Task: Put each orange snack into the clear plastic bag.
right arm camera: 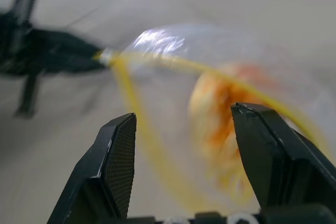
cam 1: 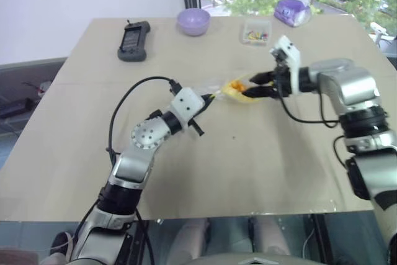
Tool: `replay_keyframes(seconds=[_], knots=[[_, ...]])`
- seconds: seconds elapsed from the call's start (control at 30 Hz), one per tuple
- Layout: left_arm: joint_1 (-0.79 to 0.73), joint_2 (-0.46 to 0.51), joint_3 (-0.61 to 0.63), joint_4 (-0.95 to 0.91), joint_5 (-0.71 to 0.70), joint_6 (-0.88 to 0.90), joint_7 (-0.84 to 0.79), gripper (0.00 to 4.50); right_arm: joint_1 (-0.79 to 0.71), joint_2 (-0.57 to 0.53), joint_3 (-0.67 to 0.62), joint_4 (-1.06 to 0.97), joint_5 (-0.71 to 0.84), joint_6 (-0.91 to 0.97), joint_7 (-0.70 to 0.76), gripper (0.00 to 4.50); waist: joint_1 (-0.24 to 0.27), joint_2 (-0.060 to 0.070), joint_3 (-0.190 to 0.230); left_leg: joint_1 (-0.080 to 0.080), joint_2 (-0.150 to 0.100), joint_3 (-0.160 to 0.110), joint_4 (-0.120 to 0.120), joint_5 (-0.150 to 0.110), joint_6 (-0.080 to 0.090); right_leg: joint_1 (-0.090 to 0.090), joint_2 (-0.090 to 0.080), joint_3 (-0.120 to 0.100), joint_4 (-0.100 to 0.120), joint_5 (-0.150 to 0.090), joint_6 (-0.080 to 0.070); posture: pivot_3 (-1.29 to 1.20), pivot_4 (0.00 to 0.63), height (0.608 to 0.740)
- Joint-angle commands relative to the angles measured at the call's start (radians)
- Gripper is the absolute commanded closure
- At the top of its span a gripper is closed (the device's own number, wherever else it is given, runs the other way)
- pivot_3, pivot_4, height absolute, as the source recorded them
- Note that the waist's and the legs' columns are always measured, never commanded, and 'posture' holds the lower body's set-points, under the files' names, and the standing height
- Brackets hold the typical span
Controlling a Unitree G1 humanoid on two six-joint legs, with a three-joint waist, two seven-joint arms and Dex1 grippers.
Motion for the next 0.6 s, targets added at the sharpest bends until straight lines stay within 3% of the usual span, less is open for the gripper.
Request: replay_keyframes(seconds=[0.03,0.13,0.3,0.6], knots=[[-0.01,-0.001,0.016,-0.019,0.001,-0.018,0.011,4.5,0.018,-0.047,-0.031,-0.072,0.044,-0.002,0.049,1.39,-0.002,0.0,0.0,0.0,0.0,0.0,0.0,0.0,0.0,0.0,0.0,0.0,0.0,0.0,0.0,0.0,0.15,0.74],[-0.011,-0.002,0.018,-0.021,0.0,-0.015,0.01,4.5,0.064,-0.107,-0.05,-0.085,0.019,-0.147,0.068,1.39,0.0,0.0,0.0,0.0,0.0,0.0,0.0,0.0,0.0,0.0,0.0,0.0,0.0,0.0,0.0,0.0,0.15,0.74],[-0.005,0.002,0.022,-0.027,-0.006,-0.012,0.004,4.5,0.123,-0.247,0.035,0.002,-0.186,-0.523,0.068,1.39,0.007,-0.001,0.001,0.0,-0.001,0.0,0.0,0.0,0.0,0.0,-0.001,0.0,0.0,0.0,0.0,0.0,0.15,0.74],[-0.004,0.002,0.021,-0.028,-0.008,-0.01,-0.001,4.5,0.117,-0.155,0.118,0.107,-0.387,-0.798,-0.087,1.39,-0.006,-0.001,0.001,0.001,0.002,0.003,-0.001,0.0,0.0,-0.001,0.002,0.002,0.0,0.0,0.0,0.0,0.15,0.74]])
